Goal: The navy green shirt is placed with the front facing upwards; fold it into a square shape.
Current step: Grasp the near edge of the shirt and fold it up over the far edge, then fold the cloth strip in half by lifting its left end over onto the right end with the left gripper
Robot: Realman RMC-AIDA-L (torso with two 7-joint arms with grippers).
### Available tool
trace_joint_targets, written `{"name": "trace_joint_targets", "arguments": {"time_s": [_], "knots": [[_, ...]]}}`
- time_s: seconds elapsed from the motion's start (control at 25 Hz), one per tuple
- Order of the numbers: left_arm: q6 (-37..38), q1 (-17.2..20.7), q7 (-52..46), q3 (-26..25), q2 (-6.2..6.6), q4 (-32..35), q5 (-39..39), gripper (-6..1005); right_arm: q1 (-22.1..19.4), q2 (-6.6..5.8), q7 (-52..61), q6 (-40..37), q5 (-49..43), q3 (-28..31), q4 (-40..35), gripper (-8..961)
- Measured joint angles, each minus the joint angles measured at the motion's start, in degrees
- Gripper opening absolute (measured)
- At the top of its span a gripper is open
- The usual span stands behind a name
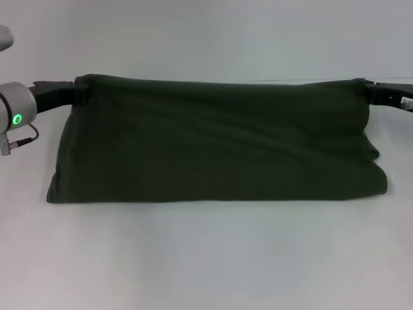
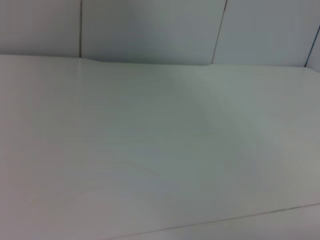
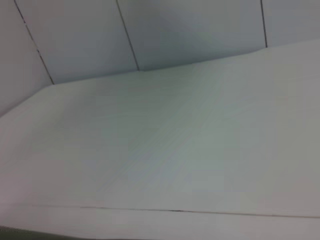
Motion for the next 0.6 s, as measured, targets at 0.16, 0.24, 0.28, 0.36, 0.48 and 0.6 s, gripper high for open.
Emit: {"name": "trace_joint_targets", "arguments": {"time_s": [0.16,0.24,0.28,0.36,0.48,0.6], "knots": [[-3.1,-0.2,-0.3,0.8,-0.64,-0.1,-0.1,77,0.7,0.56,0.0,3.5,0.0,-2.6,0.2,79],[-5.9,-0.2,-0.7,0.7,-1.09,-0.1,-0.5,79,1.2,1.00,0.1,6.0,0.0,-3.0,-0.1,81],[-7.3,-0.2,-1.0,0.7,-1.32,-0.2,-0.7,183,1.3,1.14,0.2,7.4,0.0,-3.1,-0.2,113],[-10.7,-0.2,-1.7,0.7,-1.77,-0.1,-1.3,326,1.8,1.29,0.2,9.6,0.0,-3.2,-0.3,178],[-14.1,0.0,-2.1,0.8,-2.10,0.1,-2.9,442,2.4,1.30,0.3,10.9,0.1,-3.2,-0.8,275],[-13.6,0.7,-2.2,0.8,-2.13,0.8,-4.5,543,2.5,1.30,1.3,9.4,0.2,-3.2,-1.9,426]]}}
